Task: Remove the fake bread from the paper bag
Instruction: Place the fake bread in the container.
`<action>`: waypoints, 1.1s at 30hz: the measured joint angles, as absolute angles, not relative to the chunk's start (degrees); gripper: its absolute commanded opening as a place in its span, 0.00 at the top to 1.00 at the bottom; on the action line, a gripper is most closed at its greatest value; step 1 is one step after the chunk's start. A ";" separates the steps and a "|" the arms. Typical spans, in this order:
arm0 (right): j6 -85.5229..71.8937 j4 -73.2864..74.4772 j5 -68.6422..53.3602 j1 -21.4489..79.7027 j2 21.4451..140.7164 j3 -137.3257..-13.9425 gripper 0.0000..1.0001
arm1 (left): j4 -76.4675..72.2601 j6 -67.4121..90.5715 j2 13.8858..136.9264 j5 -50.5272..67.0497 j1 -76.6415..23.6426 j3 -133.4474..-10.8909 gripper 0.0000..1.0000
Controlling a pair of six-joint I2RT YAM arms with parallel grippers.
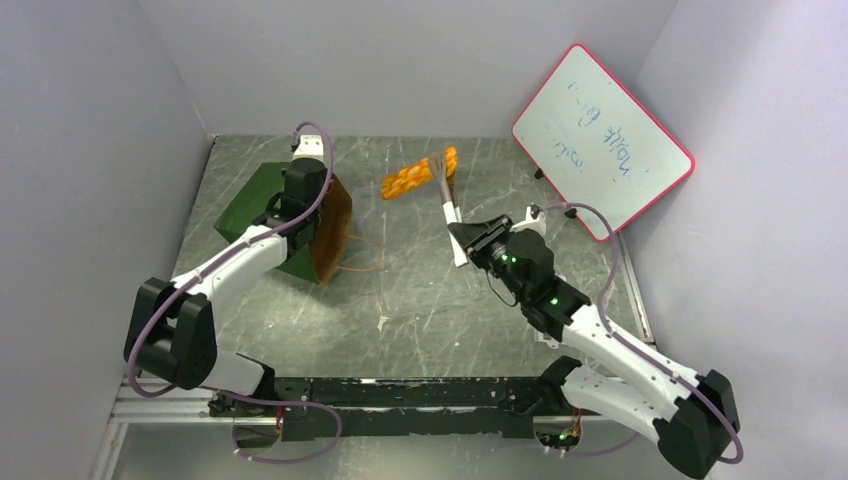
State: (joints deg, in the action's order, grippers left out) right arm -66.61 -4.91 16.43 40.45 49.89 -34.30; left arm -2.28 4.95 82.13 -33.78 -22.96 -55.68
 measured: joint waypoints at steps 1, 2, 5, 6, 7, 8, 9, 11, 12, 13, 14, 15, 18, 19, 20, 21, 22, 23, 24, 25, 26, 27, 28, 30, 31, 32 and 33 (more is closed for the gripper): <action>-66.78 -5.13 15.42 39.68 50.85 -34.30 1.00 | -2.13 4.95 81.89 -33.78 -22.92 -55.68 0.93; -66.98 -5.54 14.20 38.81 51.99 -34.30 1.00 | -2.00 4.95 81.62 -33.74 -22.92 -55.68 0.93; -67.83 -7.18 10.35 36.01 55.55 -34.15 1.00 | -1.48 4.91 80.68 -33.12 -22.79 -55.68 0.93; -68.23 -7.90 8.91 35.05 56.58 -34.00 1.00 | -1.32 4.86 80.34 -32.84 -22.70 -55.68 0.93; -68.62 -8.75 7.42 34.06 57.60 -33.85 1.00 | -1.17 4.73 79.99 -32.67 -22.65 -55.68 0.93; -69.10 -9.98 5.76 32.99 58.70 -33.58 1.00 | -0.93 4.69 79.46 -32.14 -22.55 -55.68 0.93; -69.52 -11.16 4.36 31.99 59.86 -33.34 1.00 | -0.86 4.67 79.26 -32.01 -22.46 -55.68 0.93; -70.35 -13.30 1.63 30.46 62.15 -33.01 1.00 | -0.73 4.49 78.67 -31.27 -22.26 -55.68 0.93; -70.76 -14.37 0.32 29.87 63.37 -32.91 1.00 | -0.69 4.47 78.54 -31.05 -22.22 -55.68 0.93; -71.09 -15.33 -0.67 29.47 64.36 -32.80 1.00 | -0.64 4.38 78.43 -30.70 -22.15 -55.68 0.93; -71.66 -16.64 -1.91 29.12 65.58 -32.56 1.00 | -0.56 4.29 78.41 -30.35 -22.13 -55.68 0.93; -72.25 -17.82 -3.20 28.88 66.76 -32.21 1.00 | -0.54 4.25 78.41 -30.04 -22.11 -55.68 0.93; -73.56 -20.34 -5.98 28.75 69.30 -31.48 1.00 | -0.51 3.88 78.41 -29.19 -21.96 -55.68 0.93; -74.04 -21.23 -7.03 28.51 70.11 -31.27 1.00 | -0.51 3.84 78.41 -29.02 -21.91 -55.68 0.93; -74.54 -22.20 -7.73 28.16 70.83 -31.03 1.00 | -0.51 3.81 78.41 -28.84 -21.85 -55.68 0.93; -74.85 -23.05 -8.43 27.62 71.37 -30.76 1.00 | -0.51 3.77 78.41 -28.67 -21.82 -55.68 0.93; -75.29 -23.75 -8.91 27.11 71.92 -30.61 1.00 | -0.51 3.68 78.41 -28.49 -21.80 -55.68 0.93; -75.50 -24.23 -9.26 26.76 72.29 -30.50 1.00 | -0.51 3.66 78.41 -28.29 -21.78 -55.68 0.93; -75.72 -24.73 -9.67 26.37 72.79 -30.44 1.00 | -0.51 3.64 78.41 -28.12 -21.78 -55.68 0.93; -75.92 -25.30 -9.89 26.09 73.19 -30.37 1.00 | -0.51 3.62 78.41 -27.92 -21.78 -55.68 0.93; -76.07 -25.87 -10.09 25.80 73.58 -30.28 1.00 | -0.51 3.62 78.41 -27.75 -21.78 -55.68 0.93; -76.20 -26.57 -10.28 25.52 73.91 -30.11 1.00 | -0.51 3.62 78.41 -27.66 -21.78 -55.68 0.93; -76.34 -27.38 -10.52 25.19 74.26 -29.85 1.00 | -0.54 3.62 78.41 -27.55 -21.78 -55.68 0.93; -76.75 -29.08 -11.29 24.53 75.31 -29.50 1.00 | -0.54 3.62 78.41 -27.31 -21.78 -55.68 0.93; -76.93 -29.93 -11.68 24.23 76.03 -29.45 1.00 | -0.54 3.62 78.41 -27.22 -21.78 -55.68 0.93; -77.12 -30.89 -12.16 23.92 76.99 -29.45 1.00 | -0.56 3.62 78.41 -27.14 -21.78 -55.68 0.93; -77.25 -31.83 -12.60 23.66 78.02 -29.45 1.00 | -0.56 3.62 78.43 -27.03 -21.78 -55.68 0.93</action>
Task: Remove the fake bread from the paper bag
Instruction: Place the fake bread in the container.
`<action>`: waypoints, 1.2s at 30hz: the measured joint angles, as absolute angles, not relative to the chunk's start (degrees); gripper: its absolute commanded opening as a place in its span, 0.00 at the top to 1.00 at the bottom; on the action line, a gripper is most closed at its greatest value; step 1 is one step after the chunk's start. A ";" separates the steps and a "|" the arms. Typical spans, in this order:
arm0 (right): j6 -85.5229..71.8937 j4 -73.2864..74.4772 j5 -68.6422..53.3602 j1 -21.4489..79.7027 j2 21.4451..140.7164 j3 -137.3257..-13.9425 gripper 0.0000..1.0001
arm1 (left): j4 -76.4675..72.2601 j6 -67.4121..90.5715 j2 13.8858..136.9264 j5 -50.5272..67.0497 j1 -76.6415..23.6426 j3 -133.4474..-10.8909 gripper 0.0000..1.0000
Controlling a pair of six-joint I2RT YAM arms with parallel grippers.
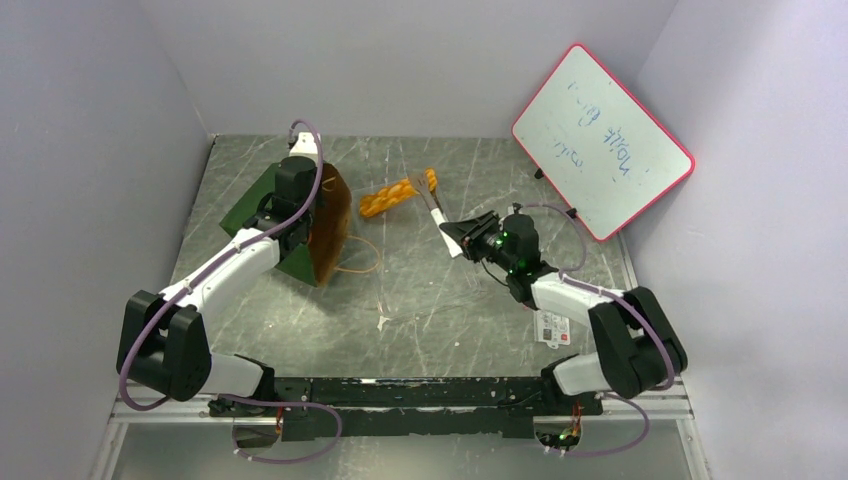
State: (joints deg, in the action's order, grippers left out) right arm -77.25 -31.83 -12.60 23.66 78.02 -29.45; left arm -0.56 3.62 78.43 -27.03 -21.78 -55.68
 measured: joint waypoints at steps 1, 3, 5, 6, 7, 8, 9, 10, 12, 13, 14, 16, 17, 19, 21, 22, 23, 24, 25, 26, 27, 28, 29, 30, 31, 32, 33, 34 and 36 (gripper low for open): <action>-77.34 -32.51 -13.02 23.42 79.05 -29.45 1.00 | -0.56 3.62 78.43 -26.89 -21.76 -55.68 0.93; -77.36 -33.43 -13.85 23.00 80.90 -29.45 1.00 | -0.56 3.60 78.50 -26.74 -21.76 -55.68 0.93; -77.34 -33.67 -14.22 22.81 82.00 -29.50 0.99 | -0.58 3.57 78.63 -26.68 -21.76 -55.68 0.93; -77.21 -33.65 -14.39 22.68 82.50 -29.54 0.97 | -0.60 3.53 78.72 -26.59 -21.76 -55.68 0.93; -76.99 -33.63 -14.59 22.55 83.07 -29.58 0.95 | -0.60 3.42 78.83 -26.50 -21.76 -55.68 0.93; -76.79 -33.52 -14.72 22.46 83.40 -29.67 0.93 | -0.62 3.42 78.94 -26.41 -21.76 -55.68 0.93; -76.58 -33.36 -14.76 22.37 83.68 -29.78 0.89 | -0.62 3.40 79.02 -26.28 -21.76 -55.68 0.93; -76.25 -33.26 -14.83 22.28 83.88 -29.91 0.85 | -0.64 3.42 79.13 -26.24 -21.74 -55.68 0.93; -75.57 -32.97 -14.85 22.11 84.34 -30.39 0.79 | -0.80 3.40 79.35 -26.04 -21.74 -55.68 0.93; -75.20 -32.75 -14.85 22.04 84.53 -30.65 0.75 | -0.91 3.42 79.50 -25.91 -21.71 -55.68 0.93; -74.87 -32.60 -14.85 22.00 84.73 -30.87 0.72 | -0.99 3.42 79.61 -25.80 -21.71 -55.68 0.93; -74.08 -32.32 -14.87 21.80 85.38 -31.53 0.65 | -1.02 3.42 79.77 -25.63 -21.71 -55.68 0.93; -73.76 -32.16 -14.90 21.69 85.86 -31.92 0.60 | -1.06 3.42 79.83 -25.47 -21.71 -55.68 0.93; -73.01 -32.01 -15.03 21.39 87.15 -32.69 0.56 | -1.13 3.44 79.96 -25.30 -21.71 -55.68 0.93; -72.77 -32.08 -15.29 21.08 88.55 -33.06 0.56 | -1.21 3.44 80.05 -25.21 -21.71 -55.68 0.93; -72.77 -32.12 -15.31 20.91 89.01 -33.12 0.56 | -1.30 3.42 80.09 -25.21 -21.69 -55.68 0.93; -72.71 -32.27 -15.42 20.78 89.49 -33.12 0.56 | -1.39 3.42 80.16 -25.19 -21.69 -55.68 0.93; -72.73 -32.32 -15.51 20.69 89.80 -33.15 0.55 | -1.43 3.42 80.18 -25.19 -21.67 -55.68 0.93; -72.71 -32.29 -15.59 20.60 90.00 -33.15 0.55 | -1.43 3.42 80.20 -25.19 -21.67 -55.68 0.93; -72.71 -32.25 -15.64 20.51 90.06 -33.12 0.55 | -1.43 3.42 80.20 -25.19 -21.67 -55.68 0.93; -72.69 -32.29 -15.66 20.45 90.06 -33.15 0.55 | -1.43 3.42 80.20 -25.19 -21.67 -55.68 0.93; -72.66 -32.32 -15.66 20.40 90.04 -33.17 0.55 | -1.43 3.40 80.20 -25.19 -21.67 -55.68 0.93; -72.62 -32.27 -15.66 20.34 89.95 -33.17 0.56 | -1.43 3.38 80.20 -25.19 -21.67 -55.68 0.93; -72.60 -32.18 -15.62 20.29 89.82 -33.17 0.55 | -1.43 3.36 80.20 -25.19 -21.67 -55.68 0.93; -72.58 -31.88 -15.55 20.25 89.47 -33.17 0.55 | -1.43 3.36 80.20 -25.19 -21.67 -55.68 0.93; -72.55 -31.64 -15.46 20.23 89.03 -33.17 0.55 | -1.43 3.33 80.20 -25.19 -21.67 -55.68 0.93; -72.51 -31.35 -15.44 20.23 88.40 -33.17 0.55 | -1.45 3.27 80.20 -25.19 -21.67 -55.68 0.93; -72.42 -31.14 -15.44 20.21 87.79 -33.17 0.55 | -1.45 3.22 80.20 -25.19 -21.67 -55.68 0.93; -72.18 -30.11 -15.05 20.21 85.73 -33.15 0.56 | -1.45 3.20 80.20 -25.19 -21.67 -55.68 0.93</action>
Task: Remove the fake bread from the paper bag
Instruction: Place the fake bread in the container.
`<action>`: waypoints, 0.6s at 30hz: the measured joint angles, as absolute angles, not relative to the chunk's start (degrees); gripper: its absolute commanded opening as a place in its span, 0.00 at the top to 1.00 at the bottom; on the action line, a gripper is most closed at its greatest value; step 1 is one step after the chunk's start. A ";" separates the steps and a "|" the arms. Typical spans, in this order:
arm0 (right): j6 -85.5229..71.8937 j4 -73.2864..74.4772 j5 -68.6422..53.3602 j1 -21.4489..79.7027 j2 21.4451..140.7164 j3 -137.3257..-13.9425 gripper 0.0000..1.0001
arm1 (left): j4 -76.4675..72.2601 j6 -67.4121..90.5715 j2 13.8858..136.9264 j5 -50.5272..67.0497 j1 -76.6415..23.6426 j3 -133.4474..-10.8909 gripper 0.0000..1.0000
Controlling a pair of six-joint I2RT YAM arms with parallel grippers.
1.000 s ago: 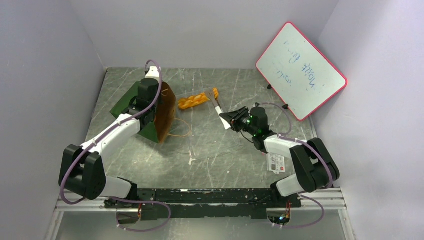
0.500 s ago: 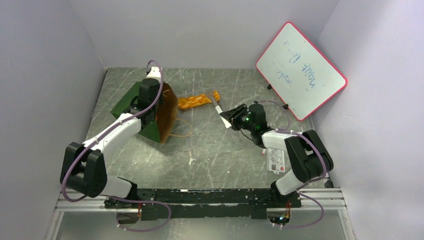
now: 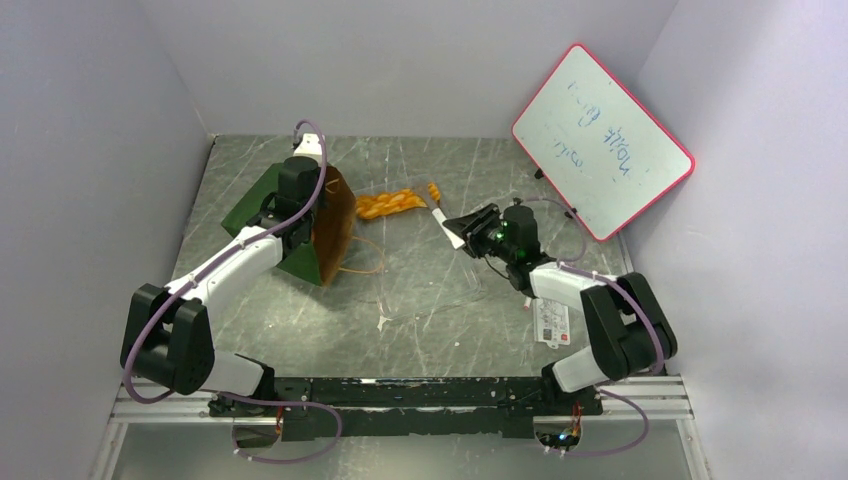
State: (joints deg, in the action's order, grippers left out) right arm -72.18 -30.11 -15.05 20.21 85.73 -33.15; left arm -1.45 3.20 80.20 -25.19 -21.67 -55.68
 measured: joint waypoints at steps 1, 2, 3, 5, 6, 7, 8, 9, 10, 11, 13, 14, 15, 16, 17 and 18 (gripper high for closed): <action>-72.14 -29.50 -14.87 20.21 84.66 -33.12 0.56 | -1.45 3.20 80.20 -25.17 -21.67 -55.68 0.93; -72.12 -28.71 -14.74 20.21 83.50 -33.12 0.56 | -1.45 3.20 80.20 -25.17 -21.67 -55.68 0.93; -72.10 -27.94 -14.48 20.21 82.50 -33.08 0.56 | -1.43 3.20 80.20 -25.15 -21.67 -55.70 0.93; -72.12 -26.96 -14.02 20.14 80.95 -32.88 0.56 | -1.43 3.20 80.25 -25.06 -21.67 -55.72 0.93; -72.14 -26.30 -13.80 20.12 80.29 -32.80 0.56 | -1.43 3.20 80.27 -25.02 -21.65 -55.77 0.93; -72.14 -25.67 -13.63 20.10 79.72 -32.73 0.56 | -1.43 3.20 80.27 -24.95 -21.65 -55.77 0.93; -72.14 -25.10 -13.50 20.03 79.35 -32.67 0.56 | -1.41 3.20 80.27 -24.88 -21.63 -55.77 0.93; -72.16 -24.60 -13.43 20.03 79.09 -32.64 0.56 | -1.41 3.18 80.27 -24.80 -21.61 -55.77 0.93; -72.18 -24.01 -13.32 19.99 78.78 -32.56 0.57 | -1.41 3.18 80.27 -24.80 -21.61 -55.79 0.93; -72.18 -23.55 -13.28 19.99 78.46 -32.45 0.57 | -1.41 3.16 80.27 -24.77 -21.58 -55.79 0.93; -72.18 -22.48 -13.21 19.99 77.60 -32.29 0.57 | -1.43 2.90 80.27 -24.77 -21.58 -55.83 0.93; -72.18 -22.04 -13.13 19.99 77.12 -32.18 0.57 | -1.41 2.81 80.27 -24.77 -21.58 -55.86 0.93; -72.18 -21.61 -13.08 19.97 76.69 -32.14 0.57 | -1.43 2.76 80.27 -24.77 -21.58 -55.86 0.93; -72.18 -21.23 -12.95 19.97 76.18 -32.05 0.57 | -1.41 2.76 80.27 -24.77 -21.56 -55.86 0.93; -72.18 -20.86 -12.84 19.97 75.70 -31.94 0.57 | -1.43 2.74 80.29 -24.77 -21.58 -55.86 0.93; -72.18 -20.58 -12.71 19.97 75.09 -31.75 0.57 | -1.41 2.74 80.29 -24.77 -21.58 -55.86 0.93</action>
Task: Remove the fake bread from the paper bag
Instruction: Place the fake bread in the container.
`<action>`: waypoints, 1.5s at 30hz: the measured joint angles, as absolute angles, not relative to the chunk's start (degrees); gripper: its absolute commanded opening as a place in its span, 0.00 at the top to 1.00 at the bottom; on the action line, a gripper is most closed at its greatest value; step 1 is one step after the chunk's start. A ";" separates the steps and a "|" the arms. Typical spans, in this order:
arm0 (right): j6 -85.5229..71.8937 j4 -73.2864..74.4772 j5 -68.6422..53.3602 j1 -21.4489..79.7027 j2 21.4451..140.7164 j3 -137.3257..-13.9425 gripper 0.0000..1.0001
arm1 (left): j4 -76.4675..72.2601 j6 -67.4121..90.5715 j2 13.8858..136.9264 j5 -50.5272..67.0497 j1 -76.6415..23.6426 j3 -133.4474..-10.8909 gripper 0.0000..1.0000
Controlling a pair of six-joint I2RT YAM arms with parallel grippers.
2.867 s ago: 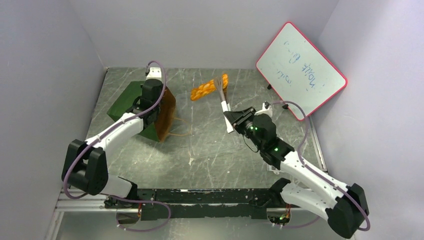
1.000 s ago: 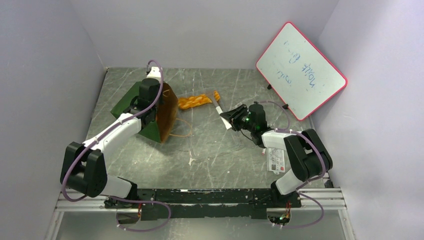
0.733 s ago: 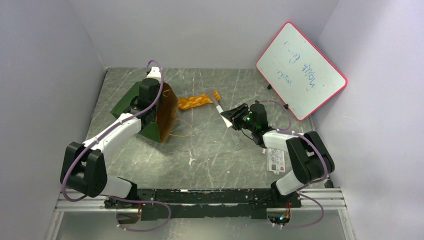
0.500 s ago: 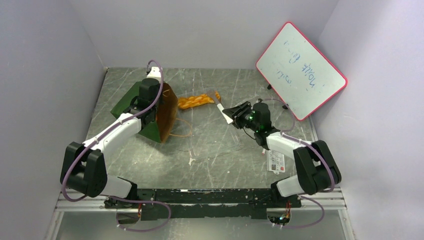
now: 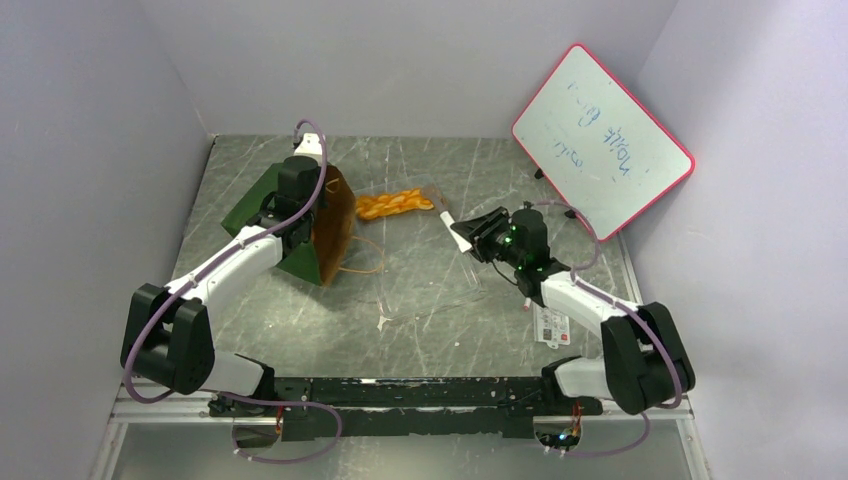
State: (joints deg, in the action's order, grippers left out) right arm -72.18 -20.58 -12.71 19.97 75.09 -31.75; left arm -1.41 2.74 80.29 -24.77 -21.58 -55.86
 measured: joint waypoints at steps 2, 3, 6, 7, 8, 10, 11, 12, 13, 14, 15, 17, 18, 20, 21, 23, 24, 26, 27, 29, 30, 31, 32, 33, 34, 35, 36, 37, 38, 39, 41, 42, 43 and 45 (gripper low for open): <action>-72.16 -19.81 -12.58 19.94 73.97 -31.27 0.57 | -1.41 2.74 80.29 -24.75 -21.56 -55.86 0.93; -72.16 -19.25 -12.51 19.94 73.30 -30.94 0.57 | -1.41 2.74 80.31 -24.75 -21.56 -55.86 0.93; -72.14 -18.24 -12.45 19.92 71.99 -30.20 0.57 | -1.41 2.74 80.38 -24.60 -21.56 -55.86 0.93; -72.12 -18.04 -12.47 19.94 71.66 -30.04 0.58 | -1.41 2.74 80.40 -24.51 -21.56 -55.86 0.93; -72.12 -17.93 -12.45 19.92 71.40 -29.87 0.58 | -1.41 2.74 80.42 -24.40 -21.56 -55.86 0.93; -72.01 -17.21 -12.45 19.92 70.50 -29.54 0.57 | -1.41 2.74 80.47 -24.34 -21.56 -55.86 0.93; -71.92 -16.80 -12.47 19.94 69.97 -29.41 0.58 | -1.41 2.72 80.47 -24.32 -21.56 -55.86 0.93; -71.83 -16.19 -12.45 19.92 69.36 -29.32 0.57 | -1.41 2.72 80.49 -24.25 -21.56 -55.88 0.93; -71.75 -15.75 -12.45 19.92 68.79 -29.17 0.58 | -1.41 2.72 80.49 -24.21 -21.56 -55.88 0.93; -71.66 -15.16 -12.45 19.92 68.12 -29.06 0.58 | -1.39 2.72 80.49 -24.18 -21.56 -55.88 0.93; -71.53 -14.76 -12.43 19.92 67.42 -28.91 0.57 | -1.39 2.72 80.49 -24.12 -21.54 -55.88 0.93; -71.29 -13.69 -12.36 19.92 65.93 -28.73 0.57 | -1.10 2.68 80.51 -23.88 -21.47 -56.07 0.93; -71.07 -12.93 -12.23 19.92 65.01 -28.64 0.58 | -0.95 2.55 80.55 -23.77 -21.45 -56.29 0.93; -70.72 -11.92 -12.10 19.92 63.37 -28.49 0.58 | -0.91 2.35 80.58 -23.62 -21.41 -56.62 0.93; -70.54 -11.38 -11.99 19.92 62.52 -28.38 0.58 | -0.91 2.31 80.58 -23.40 -21.41 -56.73 0.93; -70.28 -10.61 -11.92 19.92 60.86 -28.10 0.58 | -0.86 2.22 80.58 -22.87 -21.39 -56.75 0.93; -70.19 -10.28 -11.92 19.92 60.29 -27.97 0.58 | -0.78 2.13 80.58 -22.61 -21.39 -56.75 0.93; -69.87 -8.88 -11.73 19.92 58.83 -27.75 0.58 | -0.60 2.00 80.58 -22.13 -21.37 -56.75 0.93; -69.63 -8.21 -11.73 19.92 58.13 -27.73 0.58 | -0.56 1.87 80.58 -21.76 -21.32 -56.75 0.93; -69.06 -7.22 -11.64 19.92 56.84 -27.75 0.58 | -0.54 1.63 80.58 -21.23 -21.26 -56.75 0.93; -68.66 -6.61 -11.64 19.92 56.07 -27.79 0.58 | -0.54 1.45 80.58 -20.95 -21.19 -56.75 0.93; -68.29 -5.87 -11.75 19.92 55.37 -27.99 0.58 | -0.54 1.26 80.58 -20.58 -21.15 -56.75 0.93; -67.85 -5.21 -11.97 19.92 54.65 -28.23 0.58 | -0.54 1.04 80.58 -20.12 -21.08 -56.75 0.93; -67.53 -4.75 -12.25 19.92 54.13 -28.53 0.59 | -0.54 0.82 80.58 -19.79 -21.06 -56.75 0.93; -67.11 -4.27 -12.53 19.92 53.67 -29.02 0.59 | -0.54 0.69 80.55 -19.31 -20.99 -56.75 0.93; -66.81 -3.88 -12.78 19.94 53.36 -29.47 0.59 | -0.51 0.60 80.51 -18.94 -20.93 -56.75 0.93; -66.52 -3.38 -13.17 19.94 52.97 -30.11 0.59 | -0.47 0.43 80.47 -18.68 -20.86 -56.75 0.93; -66.24 -3.01 -13.54 20.03 52.58 -30.74 0.59 | -0.43 0.32 80.36 -18.33 -20.78 -56.75 0.93; -65.95 -2.63 -13.89 20.29 52.18 -31.42 0.59 | -0.36 0.21 80.25 -17.96 -20.69 -56.75 0.93; -65.65 -2.26 -14.13 20.60 51.83 -32.16 0.59 | -0.30 -0.05 80.14 -17.56 -20.60 -56.73 0.93; -65.23 -1.89 -14.59 21.47 51.40 -33.39 0.59 | -0.14 -0.27 79.92 -16.88 -20.45 -56.73 0.93; -64.99 -1.65 -14.66 22.31 51.24 -34.24 0.59 | -0.03 -0.45 79.85 -16.58 -20.38 -56.73 0.93; -64.79 -1.58 -14.68 23.09 51.24 -34.83 0.59 | 0.10 -0.56 79.81 -16.25 -20.34 -56.73 0.93; -64.29 -1.52 -14.70 25.36 51.24 -36.12 0.58 | 0.38 -0.80 79.81 -15.84 -20.34 -56.73 0.93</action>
